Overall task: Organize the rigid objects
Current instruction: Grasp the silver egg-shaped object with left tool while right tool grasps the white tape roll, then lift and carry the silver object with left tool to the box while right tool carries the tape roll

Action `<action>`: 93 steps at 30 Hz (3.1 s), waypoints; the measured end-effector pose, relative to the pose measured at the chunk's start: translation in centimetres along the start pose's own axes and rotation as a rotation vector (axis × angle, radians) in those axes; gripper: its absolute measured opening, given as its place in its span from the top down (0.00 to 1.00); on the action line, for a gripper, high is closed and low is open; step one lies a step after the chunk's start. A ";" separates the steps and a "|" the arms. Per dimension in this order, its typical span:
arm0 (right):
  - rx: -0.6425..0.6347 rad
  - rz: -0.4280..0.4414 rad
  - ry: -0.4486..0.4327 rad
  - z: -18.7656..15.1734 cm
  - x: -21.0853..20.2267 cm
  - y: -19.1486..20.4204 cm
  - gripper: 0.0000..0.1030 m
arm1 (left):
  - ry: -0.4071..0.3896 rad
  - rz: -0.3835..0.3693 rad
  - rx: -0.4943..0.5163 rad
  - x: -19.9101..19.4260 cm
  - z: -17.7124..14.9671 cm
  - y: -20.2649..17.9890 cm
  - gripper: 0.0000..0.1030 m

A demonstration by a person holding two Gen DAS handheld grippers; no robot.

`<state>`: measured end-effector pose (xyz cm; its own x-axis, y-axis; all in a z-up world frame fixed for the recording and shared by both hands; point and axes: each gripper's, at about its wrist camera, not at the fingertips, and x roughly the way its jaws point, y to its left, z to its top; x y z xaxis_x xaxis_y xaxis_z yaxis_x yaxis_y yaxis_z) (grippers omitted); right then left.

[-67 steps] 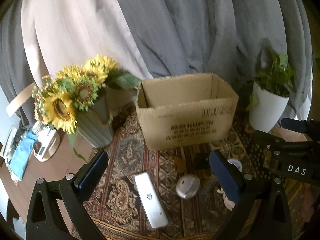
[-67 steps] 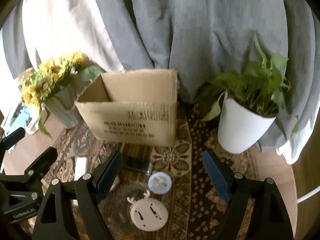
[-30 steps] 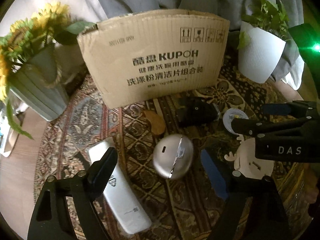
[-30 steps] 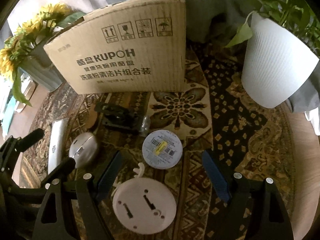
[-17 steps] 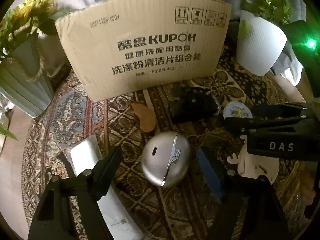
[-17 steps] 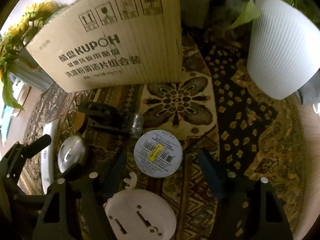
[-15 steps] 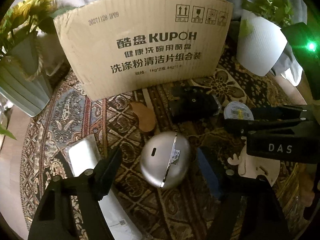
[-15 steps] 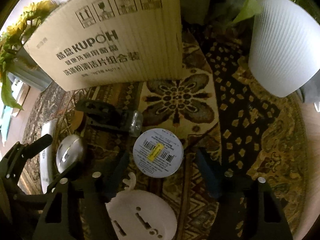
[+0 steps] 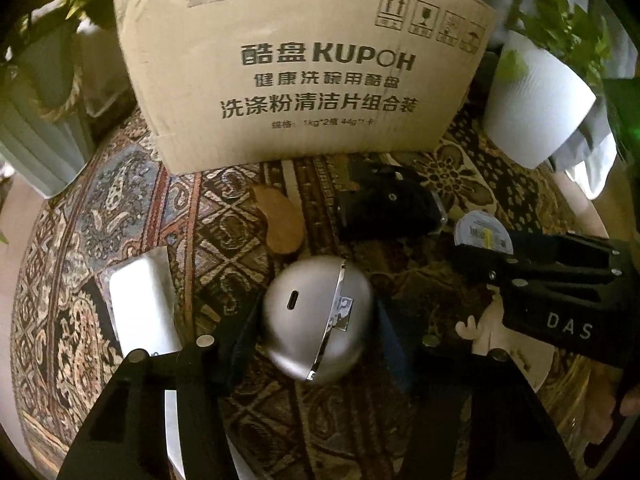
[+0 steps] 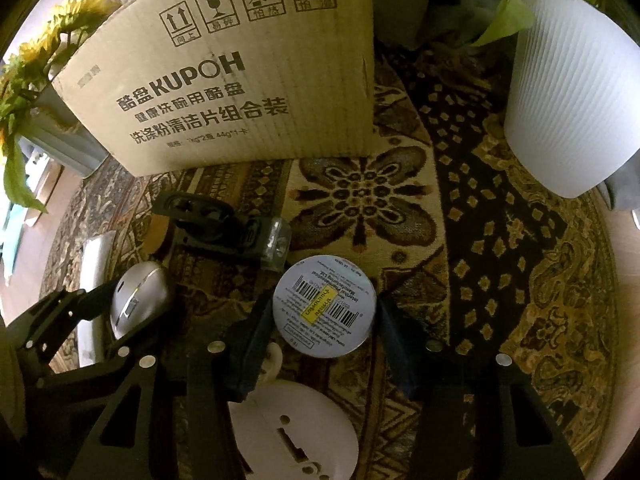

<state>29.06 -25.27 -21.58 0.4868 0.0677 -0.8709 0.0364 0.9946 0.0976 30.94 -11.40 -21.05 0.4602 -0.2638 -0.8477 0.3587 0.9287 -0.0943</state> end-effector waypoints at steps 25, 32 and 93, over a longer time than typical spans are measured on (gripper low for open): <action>-0.018 0.024 -0.200 0.9 -8.0 0.3 0.49 | -0.206 0.054 -0.092 -8.6 1.8 -0.4 0.47; -0.030 0.027 -0.277 1.0 -10.9 0.7 0.49 | -0.286 0.068 -0.073 -11.6 2.4 -0.8 0.47; -0.050 0.075 -0.462 16.2 -14.3 1.9 0.49 | -0.428 0.191 -0.015 -14.0 19.0 2.1 0.47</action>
<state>36.34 -25.68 -1.14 0.8244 0.1082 -0.5555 -0.0498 0.9916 0.1191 40.63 -10.71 0.56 0.8115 -0.1690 -0.5593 0.2249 0.9739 0.0320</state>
